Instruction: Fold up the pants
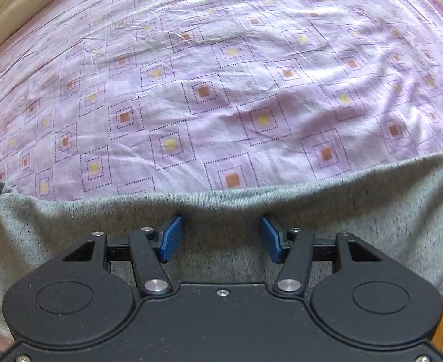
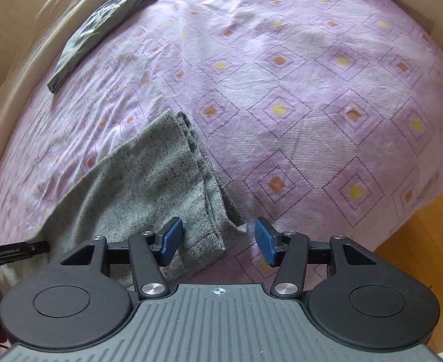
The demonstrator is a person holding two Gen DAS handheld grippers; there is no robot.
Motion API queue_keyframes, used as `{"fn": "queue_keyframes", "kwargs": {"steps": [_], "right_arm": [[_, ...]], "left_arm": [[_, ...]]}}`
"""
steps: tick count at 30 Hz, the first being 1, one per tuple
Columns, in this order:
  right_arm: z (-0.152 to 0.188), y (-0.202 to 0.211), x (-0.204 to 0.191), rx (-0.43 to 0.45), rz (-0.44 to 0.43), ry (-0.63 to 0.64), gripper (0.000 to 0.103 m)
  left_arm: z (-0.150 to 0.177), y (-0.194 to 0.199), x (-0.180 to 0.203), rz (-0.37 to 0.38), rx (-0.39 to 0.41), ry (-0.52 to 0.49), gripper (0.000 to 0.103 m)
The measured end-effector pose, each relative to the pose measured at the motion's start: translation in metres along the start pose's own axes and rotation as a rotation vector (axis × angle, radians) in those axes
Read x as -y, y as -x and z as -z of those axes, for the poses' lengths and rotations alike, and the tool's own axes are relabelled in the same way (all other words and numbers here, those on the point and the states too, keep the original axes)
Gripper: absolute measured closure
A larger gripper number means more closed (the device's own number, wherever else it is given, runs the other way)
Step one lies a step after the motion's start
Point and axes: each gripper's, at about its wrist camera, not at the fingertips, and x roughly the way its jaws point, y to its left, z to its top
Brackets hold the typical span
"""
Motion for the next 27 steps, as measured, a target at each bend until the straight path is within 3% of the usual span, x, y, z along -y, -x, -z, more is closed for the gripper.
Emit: {"fn": "queue_keyframes", "kwargs": {"steps": [5, 8, 10, 14, 17, 20, 23, 26, 27], "right_arm": [[0.019, 0.012, -0.010, -0.022, -0.017, 0.046, 0.052], [0.026, 0.016, -0.019, 0.007, -0.041, 0.079, 0.053], [0.024, 0.014, -0.020, 0.013, -0.086, 0.050, 0.062], [0.016, 0.008, -0.018, 0.042, -0.097, -0.022, 0.098], [0.012, 0.014, -0.021, 0.076, -0.060, 0.025, 0.098], [0.016, 0.007, -0.015, 0.039, -0.001, 0.021, 0.098], [0.022, 0.016, -0.012, 0.071, -0.056, 0.001, 0.092], [0.027, 0.022, -0.003, 0.059, -0.083, -0.055, 0.046], [0.029, 0.021, 0.001, 0.050, -0.084, -0.070, 0.044]], "left_arm": [[-0.026, -0.013, 0.006, -0.025, -0.012, 0.001, 0.038], [-0.034, -0.012, 0.010, -0.037, -0.013, -0.015, 0.039], [-0.033, -0.008, 0.011, -0.039, -0.003, -0.025, 0.039], [-0.024, 0.008, 0.011, -0.031, 0.019, -0.033, 0.040], [-0.013, 0.021, 0.009, -0.021, 0.034, -0.029, 0.040], [0.001, 0.028, 0.005, -0.010, 0.033, -0.014, 0.040], [0.016, 0.034, 0.001, -0.014, 0.031, -0.005, 0.040], [0.030, 0.037, -0.004, -0.019, 0.024, 0.008, 0.040], [0.034, 0.038, -0.005, -0.020, 0.021, 0.012, 0.040]]}}
